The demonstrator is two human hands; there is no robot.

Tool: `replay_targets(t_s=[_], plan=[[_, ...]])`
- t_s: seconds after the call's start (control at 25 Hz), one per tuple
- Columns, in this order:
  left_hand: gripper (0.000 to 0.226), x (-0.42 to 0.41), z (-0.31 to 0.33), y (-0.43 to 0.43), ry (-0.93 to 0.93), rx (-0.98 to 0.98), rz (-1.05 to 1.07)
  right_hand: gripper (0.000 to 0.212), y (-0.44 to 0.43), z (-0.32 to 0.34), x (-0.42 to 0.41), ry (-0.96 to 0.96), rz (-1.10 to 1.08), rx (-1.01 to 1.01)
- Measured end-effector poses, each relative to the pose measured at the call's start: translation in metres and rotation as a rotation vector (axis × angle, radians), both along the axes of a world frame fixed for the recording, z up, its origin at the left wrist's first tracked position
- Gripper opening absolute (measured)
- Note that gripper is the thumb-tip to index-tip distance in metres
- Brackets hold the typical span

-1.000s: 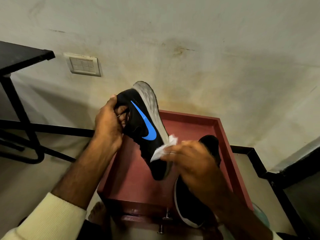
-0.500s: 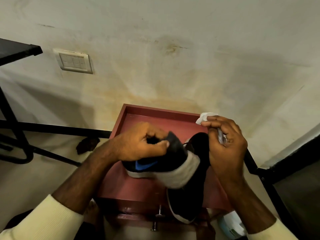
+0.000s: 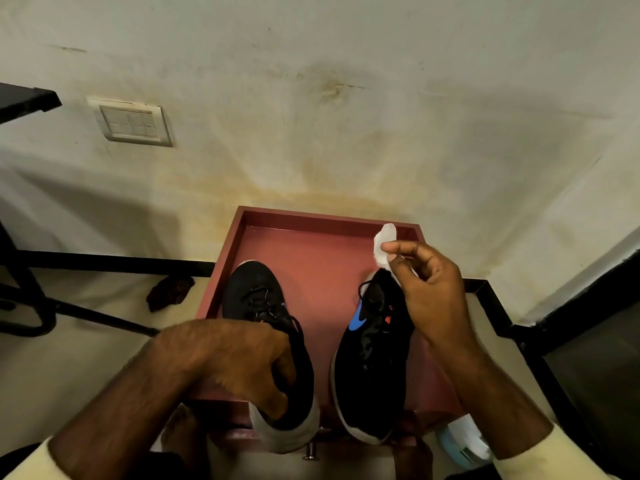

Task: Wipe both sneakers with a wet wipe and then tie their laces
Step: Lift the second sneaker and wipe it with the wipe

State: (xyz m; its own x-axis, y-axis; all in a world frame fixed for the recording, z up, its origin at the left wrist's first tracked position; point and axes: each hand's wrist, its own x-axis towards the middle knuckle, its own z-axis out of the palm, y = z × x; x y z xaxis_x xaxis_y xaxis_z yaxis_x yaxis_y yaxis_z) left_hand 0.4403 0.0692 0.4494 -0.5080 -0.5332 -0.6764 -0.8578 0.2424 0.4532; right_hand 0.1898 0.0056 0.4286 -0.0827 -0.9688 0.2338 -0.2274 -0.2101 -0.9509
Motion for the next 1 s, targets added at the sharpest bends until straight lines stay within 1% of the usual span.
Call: replay_targets(t_s=[0.08, 0.12, 0.2, 0.24, 0.28, 0.32, 0.36, 0.4, 0.44, 0.48, 0.52, 0.6, 0.68, 0.76, 0.8, 0.88, 1.0], plan=[[0.029, 0.004, -0.004, -0.002, -0.019, -0.005, -0.035, 0.022, -0.002, -0.001, 0.002, -0.166, 0.046, 0.160], [0.034, 0.006, -0.003, -0.002, -0.002, -0.009, -0.025, 0.022, -0.003, -0.002, 0.003, -0.242, 0.064, 0.232], [0.033, 0.010, 0.002, -0.002, 0.129, -0.065, 0.028, 0.021, -0.005, -0.003, 0.007, -0.390, 0.108, 0.373], [0.031, 0.011, 0.006, -0.004, 0.225, -0.143, 0.116, 0.021, -0.006, -0.004, 0.009, -0.447, 0.131, 0.425], [0.030, 0.012, 0.009, -0.006, 0.335, -0.251, 0.253, 0.022, -0.007, -0.005, 0.012, -0.488, 0.150, 0.461], [0.030, 0.012, 0.012, -0.009, 0.456, -0.351, 0.433, 0.023, -0.007, -0.005, 0.016, -0.510, 0.171, 0.486], [0.033, 0.011, 0.011, -0.012, 0.608, -0.377, 0.646, 0.024, -0.005, -0.005, 0.019, -0.519, 0.198, 0.502], [0.040, 0.008, 0.010, -0.014, 0.763, -0.316, 0.846, 0.026, -0.003, -0.004, 0.023, -0.526, 0.234, 0.509], [0.046, 0.003, 0.010, -0.015, 0.886, -0.205, 1.001, 0.027, 0.001, -0.003, 0.027, -0.534, 0.275, 0.515], [0.047, -0.002, 0.009, -0.017, 0.960, -0.109, 1.098, 0.029, 0.005, -0.002, 0.032, -0.542, 0.317, 0.521], [0.043, -0.008, 0.007, -0.019, 1.001, -0.055, 1.145, 0.031, 0.008, -0.002, 0.036, -0.541, 0.359, 0.523], [0.027, -0.016, 0.004, -0.021, 1.046, -0.058, 1.169, 0.033, 0.012, -0.002, 0.041, -0.534, 0.415, 0.521], [0.013, -0.017, 0.000, -0.024, 1.059, -0.127, 1.195, 0.035, 0.014, -0.002, 0.043, -0.541, 0.440, 0.532], [0.013, -0.016, -0.004, -0.027, 1.039, -0.222, 1.197, 0.045, 0.017, -0.001, 0.042, -0.533, 0.464, 0.539], [0.016, -0.016, -0.005, -0.028, 1.024, -0.275, 1.180, 0.048, 0.018, -0.001, 0.042, -0.496, 0.480, 0.516], [0.020, -0.019, -0.006, -0.027, 0.984, -0.374, 1.125, 0.042, 0.022, -0.003, 0.042, -0.411, 0.482, 0.440], [0.019, -0.021, -0.006, -0.029, 0.932, -0.434, 1.075, 0.027, 0.022, -0.007, 0.043, -0.320, 0.375, 0.386]])
